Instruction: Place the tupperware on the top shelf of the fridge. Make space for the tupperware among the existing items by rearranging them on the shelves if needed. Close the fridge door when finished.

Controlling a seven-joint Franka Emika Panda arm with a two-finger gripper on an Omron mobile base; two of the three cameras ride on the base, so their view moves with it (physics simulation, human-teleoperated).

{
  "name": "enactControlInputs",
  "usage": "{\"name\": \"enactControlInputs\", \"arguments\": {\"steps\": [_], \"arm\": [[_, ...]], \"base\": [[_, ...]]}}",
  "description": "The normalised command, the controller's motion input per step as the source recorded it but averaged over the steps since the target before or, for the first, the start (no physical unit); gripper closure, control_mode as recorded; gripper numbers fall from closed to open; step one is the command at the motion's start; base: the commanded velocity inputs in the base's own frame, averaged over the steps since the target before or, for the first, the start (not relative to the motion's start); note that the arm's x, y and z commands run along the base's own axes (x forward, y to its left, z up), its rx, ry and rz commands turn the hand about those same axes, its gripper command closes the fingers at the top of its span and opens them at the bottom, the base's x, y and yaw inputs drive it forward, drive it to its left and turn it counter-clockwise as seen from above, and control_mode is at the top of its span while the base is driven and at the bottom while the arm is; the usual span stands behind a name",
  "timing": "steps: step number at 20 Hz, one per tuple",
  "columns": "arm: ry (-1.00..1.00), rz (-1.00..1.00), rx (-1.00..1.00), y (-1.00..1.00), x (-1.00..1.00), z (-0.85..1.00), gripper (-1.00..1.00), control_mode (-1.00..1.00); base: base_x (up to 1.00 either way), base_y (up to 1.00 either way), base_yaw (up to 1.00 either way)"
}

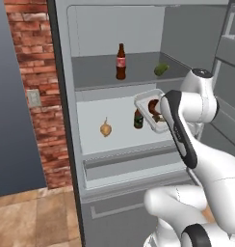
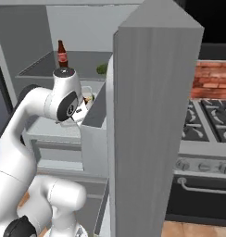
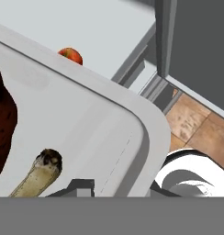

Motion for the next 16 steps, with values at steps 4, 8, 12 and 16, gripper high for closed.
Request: {"name": "enactControlInputs", "arguments": {"steps": [4,8,12,16], "arm": [[0.00,0.00,0.00,0.00,0.00,0.00,1.00,1.00],[0.00,0.00,0.00,0.00,0.00,0.00,1.00,1.00],[0.00,0.00,0.00,0.00,0.00,0.00,1.00,1.00],[-0.12,-0.07,0.00,-0.01,0.00,0.26,1.00,-1.00]], "base": [[0.26,0.34,-0.16],[0.18,0.43,-0.16],[0.16,0.38,-0.15],[0.00,0.00,-0.03]]}}
